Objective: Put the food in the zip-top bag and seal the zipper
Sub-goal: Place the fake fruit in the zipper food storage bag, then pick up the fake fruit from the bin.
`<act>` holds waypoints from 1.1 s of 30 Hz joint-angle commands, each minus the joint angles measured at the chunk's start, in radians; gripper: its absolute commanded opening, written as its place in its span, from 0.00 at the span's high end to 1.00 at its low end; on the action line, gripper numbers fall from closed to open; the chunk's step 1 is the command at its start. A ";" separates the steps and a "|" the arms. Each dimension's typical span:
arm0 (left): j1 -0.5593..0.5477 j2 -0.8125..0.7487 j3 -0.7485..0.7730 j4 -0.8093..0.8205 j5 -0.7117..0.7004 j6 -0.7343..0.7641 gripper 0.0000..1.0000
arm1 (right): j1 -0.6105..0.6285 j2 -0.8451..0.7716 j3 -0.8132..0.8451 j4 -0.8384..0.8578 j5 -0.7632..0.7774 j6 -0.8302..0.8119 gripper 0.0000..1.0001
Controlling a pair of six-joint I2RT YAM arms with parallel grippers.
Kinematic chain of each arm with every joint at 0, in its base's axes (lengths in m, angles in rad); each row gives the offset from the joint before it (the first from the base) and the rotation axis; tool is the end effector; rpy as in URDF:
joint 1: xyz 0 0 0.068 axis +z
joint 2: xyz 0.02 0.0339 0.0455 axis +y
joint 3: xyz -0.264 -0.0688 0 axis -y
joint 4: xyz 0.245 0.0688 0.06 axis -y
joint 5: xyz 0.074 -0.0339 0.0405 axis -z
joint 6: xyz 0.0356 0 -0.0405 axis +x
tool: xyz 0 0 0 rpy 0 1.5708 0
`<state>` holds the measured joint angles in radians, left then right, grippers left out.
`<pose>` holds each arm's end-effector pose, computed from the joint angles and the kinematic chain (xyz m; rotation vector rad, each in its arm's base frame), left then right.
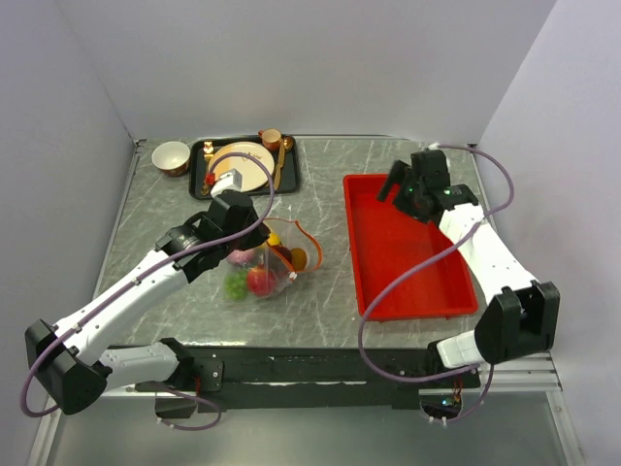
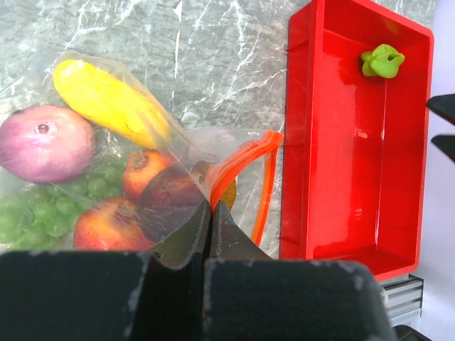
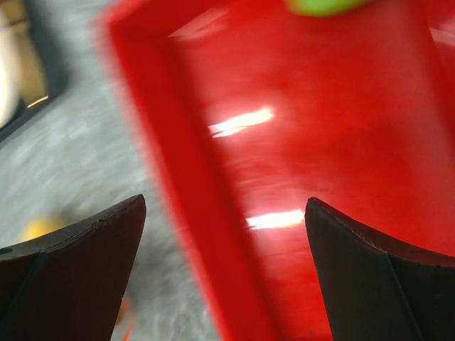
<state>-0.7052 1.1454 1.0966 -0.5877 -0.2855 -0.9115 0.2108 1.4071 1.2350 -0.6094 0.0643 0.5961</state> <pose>0.1936 -0.1516 0.3377 -0.3915 2.2074 -0.5936 0.3001 0.0619 0.3140 0.4855 2.3228 0.3178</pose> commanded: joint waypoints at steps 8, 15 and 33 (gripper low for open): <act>0.004 0.028 0.020 0.029 0.020 -0.013 0.99 | -0.168 0.046 -0.052 0.013 0.124 0.157 0.00; 0.004 0.039 0.025 0.022 0.019 -0.006 0.99 | -0.206 0.142 0.007 0.053 0.105 0.172 0.00; 0.009 0.063 0.048 0.017 0.020 0.020 0.99 | -0.291 0.458 0.193 0.185 0.095 0.218 0.00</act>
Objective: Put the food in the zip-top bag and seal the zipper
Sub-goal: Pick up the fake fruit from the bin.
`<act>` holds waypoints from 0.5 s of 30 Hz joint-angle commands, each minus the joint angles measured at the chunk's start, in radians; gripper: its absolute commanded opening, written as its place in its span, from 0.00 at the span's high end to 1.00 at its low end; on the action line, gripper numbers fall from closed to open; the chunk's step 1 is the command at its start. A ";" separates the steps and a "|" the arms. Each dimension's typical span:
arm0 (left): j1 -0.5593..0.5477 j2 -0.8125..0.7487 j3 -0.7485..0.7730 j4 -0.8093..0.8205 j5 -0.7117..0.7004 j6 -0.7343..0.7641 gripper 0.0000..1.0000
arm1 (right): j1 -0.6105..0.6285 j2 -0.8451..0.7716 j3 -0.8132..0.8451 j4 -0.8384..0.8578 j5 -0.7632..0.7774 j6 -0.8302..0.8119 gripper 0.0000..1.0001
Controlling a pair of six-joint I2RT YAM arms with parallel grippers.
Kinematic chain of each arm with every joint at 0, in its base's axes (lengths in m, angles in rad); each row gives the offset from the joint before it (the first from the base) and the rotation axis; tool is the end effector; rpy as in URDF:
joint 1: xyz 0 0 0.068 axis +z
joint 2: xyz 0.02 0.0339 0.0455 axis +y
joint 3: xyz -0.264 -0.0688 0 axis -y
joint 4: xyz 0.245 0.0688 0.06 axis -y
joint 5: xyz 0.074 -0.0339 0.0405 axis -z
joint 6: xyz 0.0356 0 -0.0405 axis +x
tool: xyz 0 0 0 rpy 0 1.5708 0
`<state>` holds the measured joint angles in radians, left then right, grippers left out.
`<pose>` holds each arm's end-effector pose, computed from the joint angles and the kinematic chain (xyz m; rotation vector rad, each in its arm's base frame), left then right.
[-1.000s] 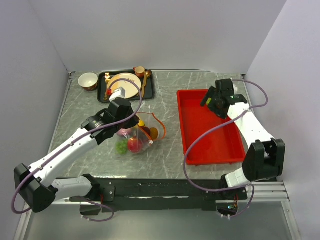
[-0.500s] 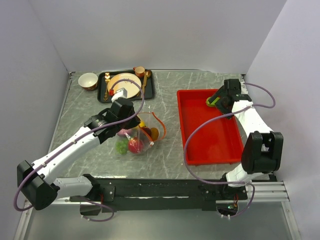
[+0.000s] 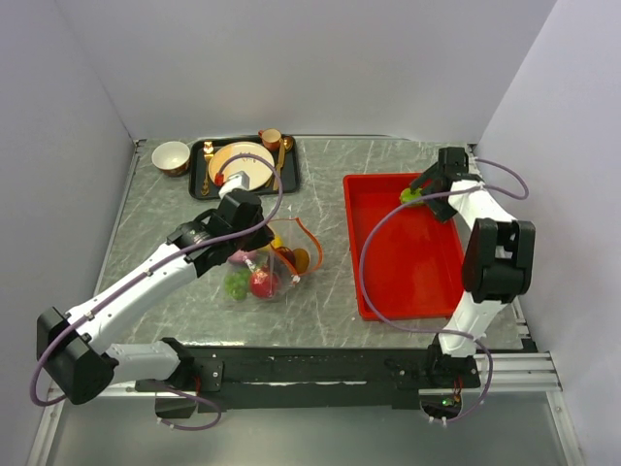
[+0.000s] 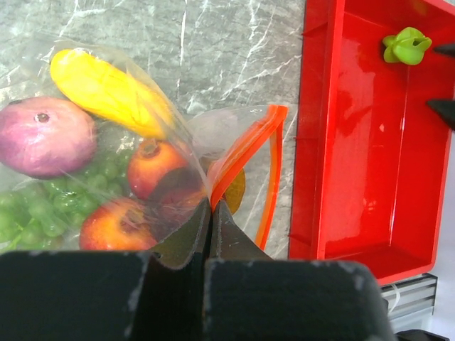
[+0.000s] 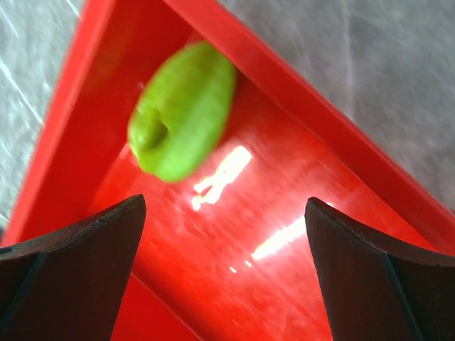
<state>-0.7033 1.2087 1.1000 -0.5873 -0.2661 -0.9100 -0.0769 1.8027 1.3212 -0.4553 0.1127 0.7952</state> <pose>0.2041 -0.1608 0.3240 -0.3797 2.2686 -0.5624 0.3889 -0.0340 0.2220 1.1003 2.2515 0.1566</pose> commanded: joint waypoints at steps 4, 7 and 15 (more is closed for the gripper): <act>0.007 -0.006 0.035 0.017 -0.001 0.017 0.99 | -0.008 0.180 0.215 -0.016 0.051 0.021 0.00; 0.010 -0.005 0.035 0.012 -0.001 0.017 0.99 | -0.008 0.216 0.230 -0.020 0.044 0.016 0.07; 0.011 0.028 0.051 0.023 0.019 0.023 0.99 | -0.008 0.212 0.184 0.004 0.035 0.001 0.31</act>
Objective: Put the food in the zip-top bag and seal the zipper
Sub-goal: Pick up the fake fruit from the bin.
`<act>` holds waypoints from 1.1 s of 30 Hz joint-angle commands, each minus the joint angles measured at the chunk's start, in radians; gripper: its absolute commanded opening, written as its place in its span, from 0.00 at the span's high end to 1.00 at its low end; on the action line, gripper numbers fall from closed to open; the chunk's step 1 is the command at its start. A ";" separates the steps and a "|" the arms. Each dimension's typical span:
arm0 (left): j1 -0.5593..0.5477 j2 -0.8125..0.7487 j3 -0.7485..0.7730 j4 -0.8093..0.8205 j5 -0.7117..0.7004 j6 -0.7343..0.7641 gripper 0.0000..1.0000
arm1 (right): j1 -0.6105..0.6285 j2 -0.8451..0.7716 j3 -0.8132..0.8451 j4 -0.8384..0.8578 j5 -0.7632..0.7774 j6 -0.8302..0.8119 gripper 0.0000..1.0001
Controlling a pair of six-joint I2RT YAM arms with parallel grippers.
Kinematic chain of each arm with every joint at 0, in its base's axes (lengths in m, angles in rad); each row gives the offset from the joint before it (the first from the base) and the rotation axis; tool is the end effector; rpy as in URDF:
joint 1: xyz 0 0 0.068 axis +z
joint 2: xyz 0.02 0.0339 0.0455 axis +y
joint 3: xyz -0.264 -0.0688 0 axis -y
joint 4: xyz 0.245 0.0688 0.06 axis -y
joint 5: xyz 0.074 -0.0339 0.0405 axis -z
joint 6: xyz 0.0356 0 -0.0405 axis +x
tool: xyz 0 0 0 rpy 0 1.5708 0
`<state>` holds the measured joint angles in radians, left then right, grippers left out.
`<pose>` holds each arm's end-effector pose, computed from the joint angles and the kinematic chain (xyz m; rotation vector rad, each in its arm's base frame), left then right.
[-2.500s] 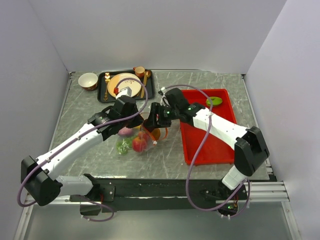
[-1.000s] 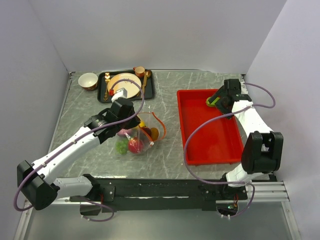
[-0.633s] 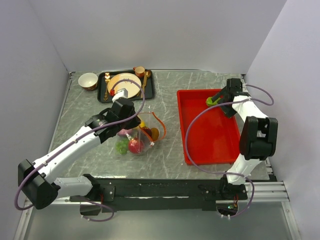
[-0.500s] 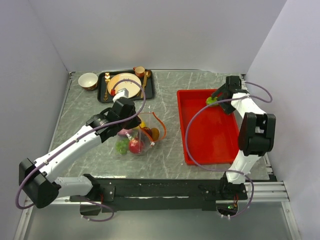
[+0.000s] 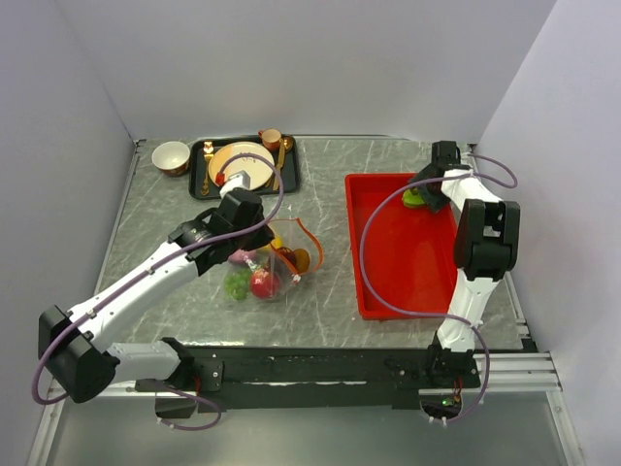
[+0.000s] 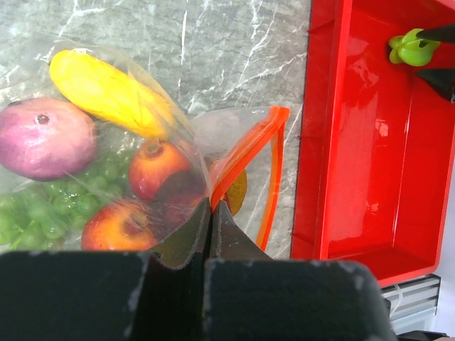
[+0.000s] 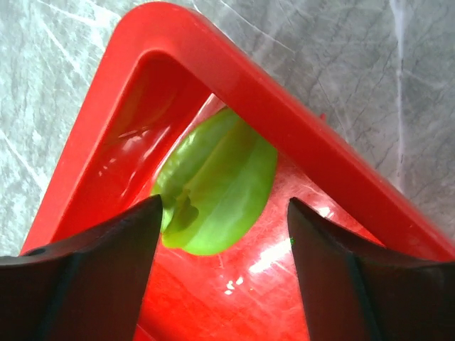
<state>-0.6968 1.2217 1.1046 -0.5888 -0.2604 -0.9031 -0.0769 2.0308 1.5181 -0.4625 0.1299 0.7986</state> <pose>0.2072 -0.1615 0.3222 -0.3760 2.2787 -0.5530 0.4398 -0.0385 0.1917 1.1216 2.2768 0.1206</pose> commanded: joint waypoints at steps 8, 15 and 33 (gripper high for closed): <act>0.005 0.009 0.038 0.020 0.013 0.009 0.99 | -0.001 -0.093 -0.125 0.056 0.002 -0.050 0.66; 0.005 -0.010 0.017 0.037 0.026 0.000 0.99 | 0.015 -0.217 -0.269 0.105 -0.047 -0.088 0.76; 0.005 -0.001 0.012 0.041 0.038 0.004 0.99 | 0.245 -0.691 -0.553 0.105 -0.180 -0.177 0.78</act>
<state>-0.6968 1.2388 1.1095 -0.5804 -0.2317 -0.9035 0.1440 1.4845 0.9882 -0.3729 -0.0315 0.6430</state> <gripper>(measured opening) 0.018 0.503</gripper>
